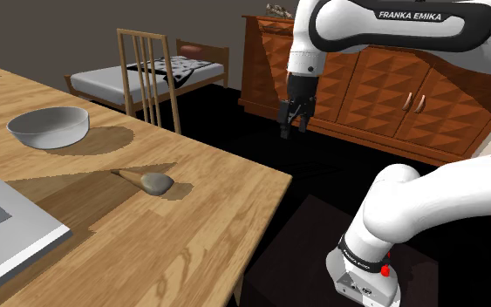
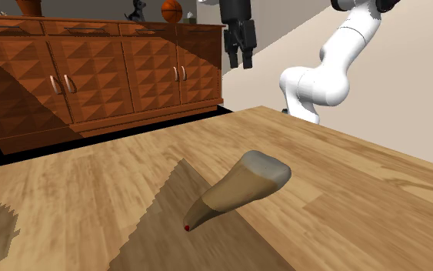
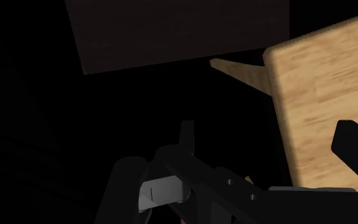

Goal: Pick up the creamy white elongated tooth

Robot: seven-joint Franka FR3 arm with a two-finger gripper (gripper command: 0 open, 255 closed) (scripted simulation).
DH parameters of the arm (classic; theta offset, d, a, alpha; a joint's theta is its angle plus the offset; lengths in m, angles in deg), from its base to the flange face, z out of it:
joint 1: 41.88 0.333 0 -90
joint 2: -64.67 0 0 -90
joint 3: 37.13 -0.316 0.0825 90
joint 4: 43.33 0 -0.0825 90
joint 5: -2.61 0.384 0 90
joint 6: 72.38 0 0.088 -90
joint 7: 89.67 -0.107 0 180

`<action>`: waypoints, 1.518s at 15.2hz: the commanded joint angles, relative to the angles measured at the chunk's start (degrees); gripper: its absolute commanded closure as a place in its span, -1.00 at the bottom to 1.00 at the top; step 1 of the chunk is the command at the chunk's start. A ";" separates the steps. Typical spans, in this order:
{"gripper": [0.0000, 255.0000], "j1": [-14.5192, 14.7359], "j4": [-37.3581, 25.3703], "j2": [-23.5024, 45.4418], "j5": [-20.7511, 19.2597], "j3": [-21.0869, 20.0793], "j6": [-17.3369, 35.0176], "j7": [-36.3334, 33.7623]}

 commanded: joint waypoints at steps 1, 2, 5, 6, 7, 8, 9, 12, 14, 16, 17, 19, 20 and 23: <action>-1.00 0.00 0.00 0.00 0.00 0.00 0.00 0.00; -1.00 0.63 -0.52 1.21 0.62 -0.97 1.11 -0.46; -1.00 2.39 -2.40 5.02 2.20 -3.85 4.34 -1.83; -1.00 2.93 -3.14 6.35 2.63 -4.80 5.37 -2.28; -1.00 3.44 -3.94 7.71 3.01 -5.76 6.37 -2.73; -1.00 3.94 -4.79 9.09 3.34 -6.69 7.34 -3.19; -1.00 4.40 -5.69 10.50 3.62 -7.64 8.29 -3.64; -1.00 5.67 -8.69 14.85 4.10 -10.43 10.94 -5.08; -1.00 6.45 -10.95 17.86 4.11 -12.26 12.55 -6.10; -1.00 7.14 -13.40 20.94 3.87 -14.10 14.01 -7.19; -1.00 7.47 -14.70 22.52 3.64 -15.01 14.68 -7.76; -1.00 8.11 -17.46 25.73 2.97 -16.81 15.91 -8.98; -1.00 8.43 -18.91 27.37 2.53 -17.70 16.46 -9.63; -1.00 9.42 -23.57 32.46 0.73 -20.33 17.82 -11.71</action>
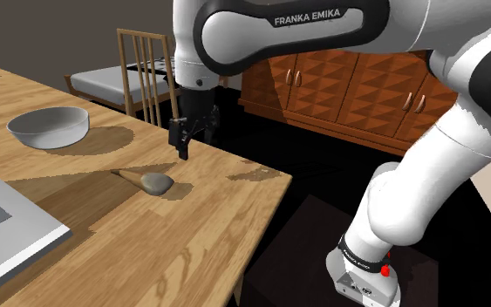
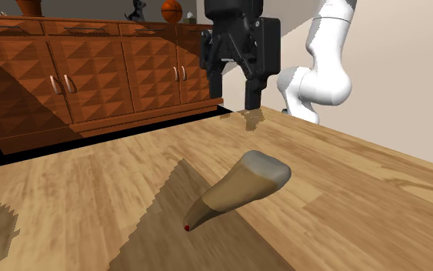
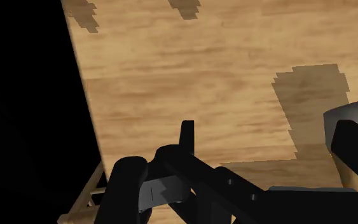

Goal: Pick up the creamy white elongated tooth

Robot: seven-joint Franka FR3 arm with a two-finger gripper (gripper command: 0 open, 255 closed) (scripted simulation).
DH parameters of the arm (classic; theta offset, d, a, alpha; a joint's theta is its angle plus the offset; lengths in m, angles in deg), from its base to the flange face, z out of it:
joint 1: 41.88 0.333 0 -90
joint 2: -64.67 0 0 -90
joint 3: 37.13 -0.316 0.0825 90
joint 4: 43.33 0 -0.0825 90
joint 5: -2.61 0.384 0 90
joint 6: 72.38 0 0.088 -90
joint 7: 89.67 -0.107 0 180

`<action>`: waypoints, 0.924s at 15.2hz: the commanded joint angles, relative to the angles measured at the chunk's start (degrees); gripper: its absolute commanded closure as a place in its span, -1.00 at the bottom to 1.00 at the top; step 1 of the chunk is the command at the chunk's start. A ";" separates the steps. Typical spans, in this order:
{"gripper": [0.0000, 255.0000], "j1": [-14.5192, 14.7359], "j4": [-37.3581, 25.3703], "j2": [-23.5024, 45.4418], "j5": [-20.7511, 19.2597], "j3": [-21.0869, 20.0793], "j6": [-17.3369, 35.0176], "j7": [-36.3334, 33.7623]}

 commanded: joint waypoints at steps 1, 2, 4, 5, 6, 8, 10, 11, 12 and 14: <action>-1.00 0.65 -3.15 3.11 -1.32 -1.54 0.55 -1.20; -1.00 1.04 -4.87 4.90 -2.16 -2.37 0.85 -1.97; -1.00 1.94 -8.50 8.57 -4.09 -3.94 1.27 -3.57; -1.00 2.45 -10.41 10.46 -5.16 -4.68 1.38 -4.40; -1.00 3.03 -12.39 12.39 -6.31 -5.38 1.42 -5.23; -1.00 4.36 -16.57 16.36 -8.81 -6.66 1.28 -6.90; -1.00 5.24 -18.91 18.51 -10.21 -7.19 1.07 -7.77; -1.00 5.24 -18.14 18.51 -10.22 -7.16 1.84 -7.78; -1.00 5.23 -17.38 18.52 -10.23 -7.15 2.61 -7.79; -1.00 5.21 -15.91 18.58 -10.28 -7.12 4.13 -7.84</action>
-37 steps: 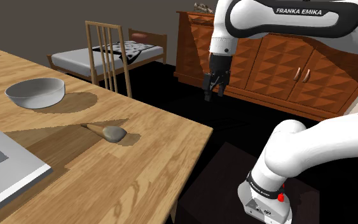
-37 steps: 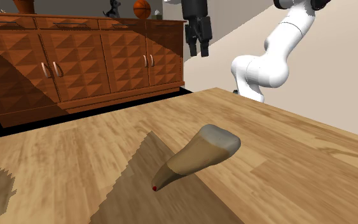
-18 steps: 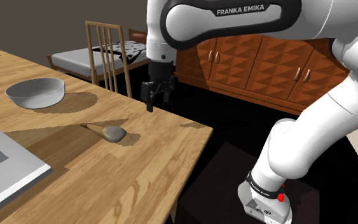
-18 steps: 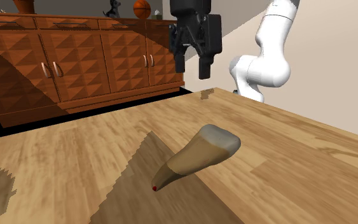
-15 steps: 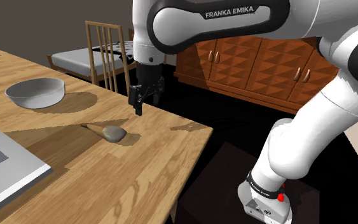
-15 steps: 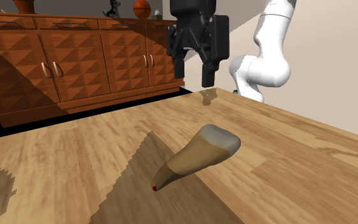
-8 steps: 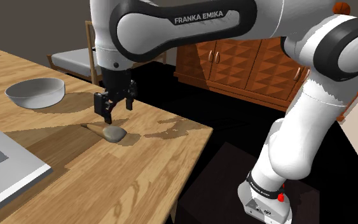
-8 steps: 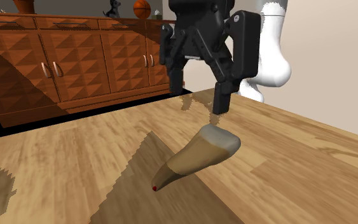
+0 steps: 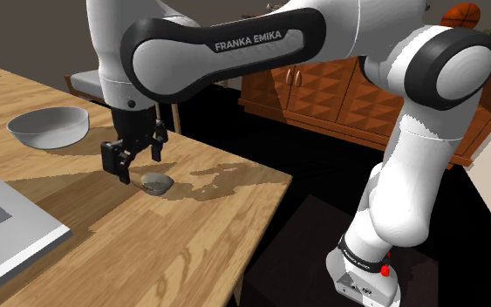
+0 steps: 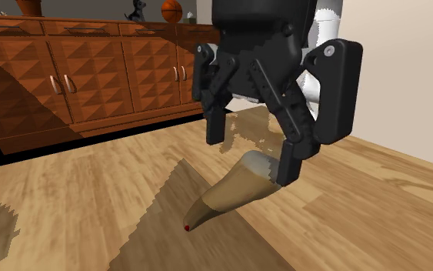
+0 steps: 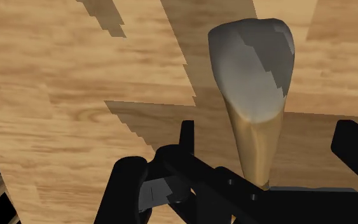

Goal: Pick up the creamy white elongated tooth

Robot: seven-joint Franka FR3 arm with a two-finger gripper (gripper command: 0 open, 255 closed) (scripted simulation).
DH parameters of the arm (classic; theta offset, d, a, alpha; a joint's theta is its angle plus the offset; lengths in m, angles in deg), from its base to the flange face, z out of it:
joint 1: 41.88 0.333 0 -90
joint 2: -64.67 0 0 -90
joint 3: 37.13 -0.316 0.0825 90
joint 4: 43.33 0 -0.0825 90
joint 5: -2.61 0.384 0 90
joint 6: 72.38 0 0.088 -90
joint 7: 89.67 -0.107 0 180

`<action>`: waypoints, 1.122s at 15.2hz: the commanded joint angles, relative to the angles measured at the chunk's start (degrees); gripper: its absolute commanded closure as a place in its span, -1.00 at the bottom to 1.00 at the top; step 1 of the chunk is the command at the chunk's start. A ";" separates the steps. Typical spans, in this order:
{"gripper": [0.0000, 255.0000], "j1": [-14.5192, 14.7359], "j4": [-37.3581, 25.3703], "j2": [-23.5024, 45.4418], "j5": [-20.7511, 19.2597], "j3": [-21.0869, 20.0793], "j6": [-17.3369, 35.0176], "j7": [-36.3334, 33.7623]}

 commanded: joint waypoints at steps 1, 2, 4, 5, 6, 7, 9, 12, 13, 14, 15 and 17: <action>-1.00 0.02 1.26 0.15 -0.12 0.00 1.42 -0.09; -1.00 0.01 1.95 0.22 -0.16 0.01 2.18 -0.12; -1.00 0.01 3.02 0.34 -0.24 0.03 3.36 -0.19; -1.00 0.01 3.01 0.35 -0.24 0.03 3.36 -0.19; 1.00 -0.02 3.08 0.27 -0.20 0.04 3.34 -0.14; 1.00 -0.02 3.12 0.23 -0.18 0.04 3.35 -0.14; 1.00 -0.02 3.11 0.24 -0.18 0.04 3.35 -0.13; 1.00 -0.03 3.08 0.23 -0.18 0.05 3.32 -0.12; 1.00 -0.03 3.07 0.22 -0.18 0.04 3.30 -0.12; 1.00 -0.02 3.04 0.24 -0.18 0.04 3.29 -0.13; 1.00 0.01 3.01 0.35 -0.25 0.03 3.36 -0.19; 1.00 0.01 1.67 0.18 -0.13 0.01 1.86 -0.10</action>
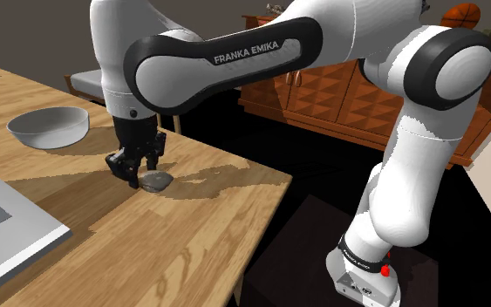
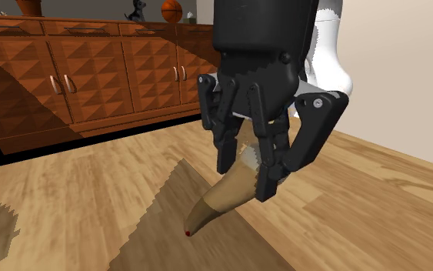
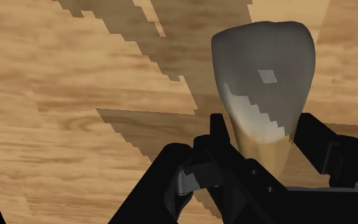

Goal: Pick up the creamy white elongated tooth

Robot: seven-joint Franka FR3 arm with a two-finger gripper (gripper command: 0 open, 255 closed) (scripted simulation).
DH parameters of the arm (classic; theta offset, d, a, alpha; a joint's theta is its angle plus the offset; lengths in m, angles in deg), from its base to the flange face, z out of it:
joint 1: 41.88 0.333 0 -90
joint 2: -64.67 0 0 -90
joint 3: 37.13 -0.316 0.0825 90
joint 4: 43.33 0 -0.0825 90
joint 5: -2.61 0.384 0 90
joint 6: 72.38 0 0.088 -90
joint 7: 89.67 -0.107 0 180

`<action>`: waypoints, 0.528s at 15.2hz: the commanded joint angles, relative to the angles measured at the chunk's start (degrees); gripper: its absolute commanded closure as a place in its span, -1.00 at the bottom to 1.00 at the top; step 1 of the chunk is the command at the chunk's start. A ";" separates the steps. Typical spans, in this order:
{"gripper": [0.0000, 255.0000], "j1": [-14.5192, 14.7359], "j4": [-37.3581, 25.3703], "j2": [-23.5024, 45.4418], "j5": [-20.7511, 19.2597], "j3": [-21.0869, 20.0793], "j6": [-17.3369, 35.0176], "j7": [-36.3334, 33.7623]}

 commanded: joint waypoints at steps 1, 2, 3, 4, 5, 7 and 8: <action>1.00 -0.01 -1.29 -0.04 0.05 0.00 -1.33 0.10; 1.00 -0.01 -2.01 -0.09 0.08 -0.01 -2.09 0.13; 1.00 0.00 -2.74 -0.13 0.11 -0.02 -2.85 0.16; 1.00 0.02 -3.49 -0.14 0.13 -0.03 -3.62 0.18; 1.00 0.03 -4.25 -0.15 0.14 -0.04 -4.39 0.19; 1.00 0.07 -5.83 -0.11 0.14 -0.07 -5.94 0.21; 1.00 0.10 -6.65 -0.07 0.13 -0.08 -6.72 0.21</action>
